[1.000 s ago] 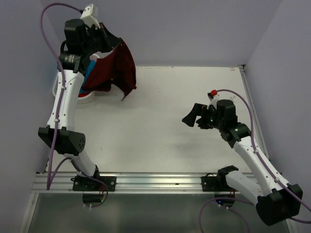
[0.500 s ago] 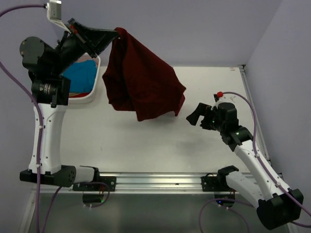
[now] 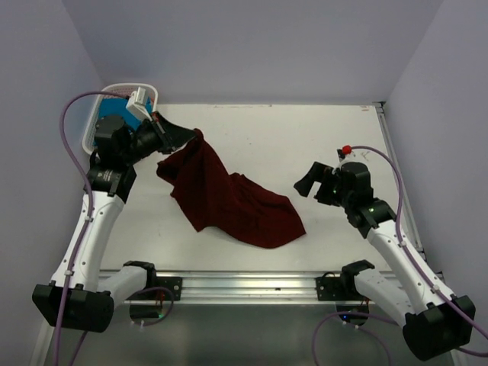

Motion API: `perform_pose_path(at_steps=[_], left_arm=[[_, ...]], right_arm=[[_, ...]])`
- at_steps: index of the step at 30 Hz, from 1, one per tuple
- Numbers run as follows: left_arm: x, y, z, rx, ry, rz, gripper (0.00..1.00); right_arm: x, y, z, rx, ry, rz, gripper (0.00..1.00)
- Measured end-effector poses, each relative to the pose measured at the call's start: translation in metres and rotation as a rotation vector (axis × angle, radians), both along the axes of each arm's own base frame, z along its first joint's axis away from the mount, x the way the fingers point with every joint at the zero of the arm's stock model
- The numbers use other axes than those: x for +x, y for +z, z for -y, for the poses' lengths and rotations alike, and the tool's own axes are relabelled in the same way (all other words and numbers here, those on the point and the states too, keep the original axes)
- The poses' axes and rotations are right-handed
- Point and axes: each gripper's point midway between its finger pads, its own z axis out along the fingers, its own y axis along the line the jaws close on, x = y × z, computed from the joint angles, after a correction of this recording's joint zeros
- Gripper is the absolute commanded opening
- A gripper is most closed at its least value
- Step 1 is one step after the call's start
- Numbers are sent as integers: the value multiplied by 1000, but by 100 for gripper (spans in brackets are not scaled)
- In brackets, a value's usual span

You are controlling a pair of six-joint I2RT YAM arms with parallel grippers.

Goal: Fold and stack the t-shirts
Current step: Move the tshirt to the center of the board

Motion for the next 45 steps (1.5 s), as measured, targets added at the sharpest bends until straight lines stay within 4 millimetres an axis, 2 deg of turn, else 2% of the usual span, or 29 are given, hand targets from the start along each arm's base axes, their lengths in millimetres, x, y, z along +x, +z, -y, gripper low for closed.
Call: perform_pose_path(at_steps=[6,12,16,19,20,23,24,28,37,43,45], left_arm=[[8,-21,-20,82,132,1,0],[24,-60,-50,148,327,-62,0],[31,-88,-61,180,391,-121,0],[37,-112,-66,207,422,-177,0],[38,-120,-68,214,428,-193,0],[39,-134,-71,228,446,-218,0],[39,-137,-72,232,452,-223,0],[43,-134,-75,232,474,-205,0],[58,-130,-81,248,508,-191,0],[69,-124,-81,247,514,-165,0],[72,-126,-80,249,514,-166,0]], right_arm=[[1,-9,-5,1,22,-36,99],[-2,-40,-7,-73,59,-171,99],[-8,-60,-3,-150,63,-253,98],[-20,-72,0,-213,64,-305,93],[-23,-74,0,-226,65,-315,88],[-33,-78,-2,-258,82,-340,81],[-37,-80,-3,-266,90,-348,76],[-50,-93,-5,-290,109,-381,75],[-82,-147,9,-356,101,-560,71],[-83,-155,0,-342,118,-569,63],[-81,-155,-3,-332,121,-563,54]])
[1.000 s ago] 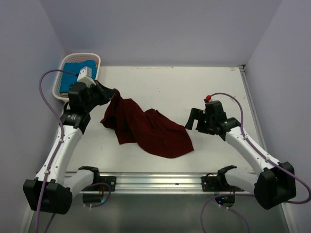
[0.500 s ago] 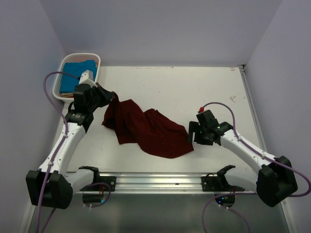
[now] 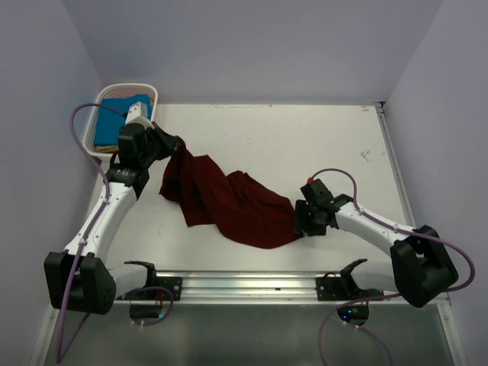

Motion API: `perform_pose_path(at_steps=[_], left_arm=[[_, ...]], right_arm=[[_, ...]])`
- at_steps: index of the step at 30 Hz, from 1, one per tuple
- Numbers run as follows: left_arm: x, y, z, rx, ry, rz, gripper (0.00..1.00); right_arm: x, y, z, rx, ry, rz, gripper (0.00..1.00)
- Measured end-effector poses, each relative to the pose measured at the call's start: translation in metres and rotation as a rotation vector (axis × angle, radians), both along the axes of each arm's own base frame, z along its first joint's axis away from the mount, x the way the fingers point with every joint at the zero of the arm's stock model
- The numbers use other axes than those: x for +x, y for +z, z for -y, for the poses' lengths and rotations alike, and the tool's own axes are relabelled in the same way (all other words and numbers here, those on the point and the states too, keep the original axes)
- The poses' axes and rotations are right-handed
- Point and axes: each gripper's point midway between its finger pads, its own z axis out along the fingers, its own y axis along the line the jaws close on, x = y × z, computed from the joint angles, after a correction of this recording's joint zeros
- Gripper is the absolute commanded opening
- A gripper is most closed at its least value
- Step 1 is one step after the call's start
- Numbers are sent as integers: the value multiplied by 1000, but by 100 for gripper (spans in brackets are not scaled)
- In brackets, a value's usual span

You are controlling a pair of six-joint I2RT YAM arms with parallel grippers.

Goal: Fold and stack the t-shirts
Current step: Move the tshirt to the center of the board

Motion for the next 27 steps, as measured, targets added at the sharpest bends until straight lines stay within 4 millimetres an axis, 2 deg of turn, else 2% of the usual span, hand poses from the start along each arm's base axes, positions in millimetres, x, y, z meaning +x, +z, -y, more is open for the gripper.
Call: perform_pose_path(at_steps=[1,4,5,12,13,15,16,17,19,20,24,27], left_arm=[[1,-2,0,1,2,-2,0],[5,-7,-1,11,4,-11,0],[7,-9,-1,15,5,-13,0],[20,-19,-15,46,36,10,0],[23,-22,-19,46,46,9,4],[28,-29,-26,47,64,7,22],[30,-32,-29,48,69,7,35],[34,-35,-31,53,73,5,63],[40,-42,-33,59,69,1,85],[42,-47,-32,58,60,-9,100],[45,-65,-25,51,13,-60,100],[37,-70,-18,39,-24,-91,100]], right_arm=[[1,0,-2,7,-1,3,50],[6,-2,-9,28,5,12,22],[7,-3,-11,37,6,11,1],[8,-1,-17,49,4,18,0],[8,1,-16,48,5,23,0],[11,10,-14,39,-6,48,0],[12,16,-12,36,-15,64,0],[16,24,-10,31,-28,92,0],[25,47,-5,30,-62,173,0],[31,60,-2,30,-82,221,0],[45,108,10,42,-155,387,0],[49,127,19,28,-192,453,0]])
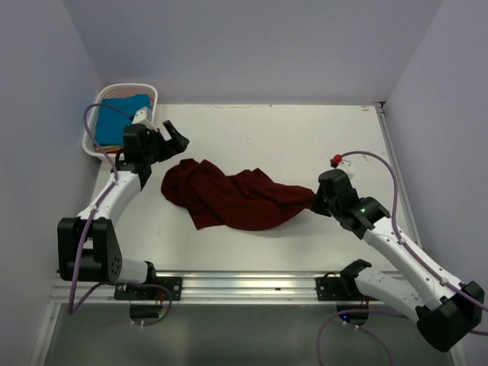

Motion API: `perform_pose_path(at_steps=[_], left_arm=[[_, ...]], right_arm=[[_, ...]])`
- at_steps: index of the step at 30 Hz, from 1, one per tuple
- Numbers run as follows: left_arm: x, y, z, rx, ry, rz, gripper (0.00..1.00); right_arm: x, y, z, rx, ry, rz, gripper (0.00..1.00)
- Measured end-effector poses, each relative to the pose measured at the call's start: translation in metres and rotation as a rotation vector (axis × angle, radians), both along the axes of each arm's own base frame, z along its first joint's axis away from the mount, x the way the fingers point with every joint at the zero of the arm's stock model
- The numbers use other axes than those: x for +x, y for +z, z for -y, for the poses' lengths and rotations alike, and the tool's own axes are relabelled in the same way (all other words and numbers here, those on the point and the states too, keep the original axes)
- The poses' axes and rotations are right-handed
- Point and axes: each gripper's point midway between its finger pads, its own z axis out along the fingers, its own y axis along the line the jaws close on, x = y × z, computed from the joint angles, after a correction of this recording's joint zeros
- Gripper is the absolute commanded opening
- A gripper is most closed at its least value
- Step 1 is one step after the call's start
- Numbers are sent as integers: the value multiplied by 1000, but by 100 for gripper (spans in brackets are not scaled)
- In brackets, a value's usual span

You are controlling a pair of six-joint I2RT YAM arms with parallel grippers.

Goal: Fold and stack the t-shirts
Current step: Move the tshirt to the center of the board, then flatten out the tshirt

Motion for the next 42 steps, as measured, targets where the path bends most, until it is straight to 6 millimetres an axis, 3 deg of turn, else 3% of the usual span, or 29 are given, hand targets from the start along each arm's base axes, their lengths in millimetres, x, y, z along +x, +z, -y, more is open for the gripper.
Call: perform_pose_path(at_steps=[4,6,10,13,19,23,28,34,42], left_arm=[[-30,4,9,6,-55,-33,100],[-53,10,18,16,-105,-50,93],[-97,21,32,37,-202,-82,66],[-126,22,37,40,-245,-112,53],[-174,4,41,10,-276,-216,59],[-199,-35,49,-43,-288,-339,63],[-232,-81,71,-67,-348,-504,70],[-241,-104,88,-25,-370,-589,71],[-224,-116,74,42,-235,-576,68]], right_arm=[[1,-7,7,-47,-25,-22,0],[2,-16,7,-69,-26,-55,0],[4,-30,6,-97,-25,-102,0],[6,-35,5,-107,-24,-117,0],[14,-35,0,-108,-23,-119,0],[19,-32,-3,-97,-23,-103,0],[21,-32,-5,-93,-21,-100,0],[21,-32,-6,-90,-19,-100,0],[21,-28,-6,-86,-16,-88,0]])
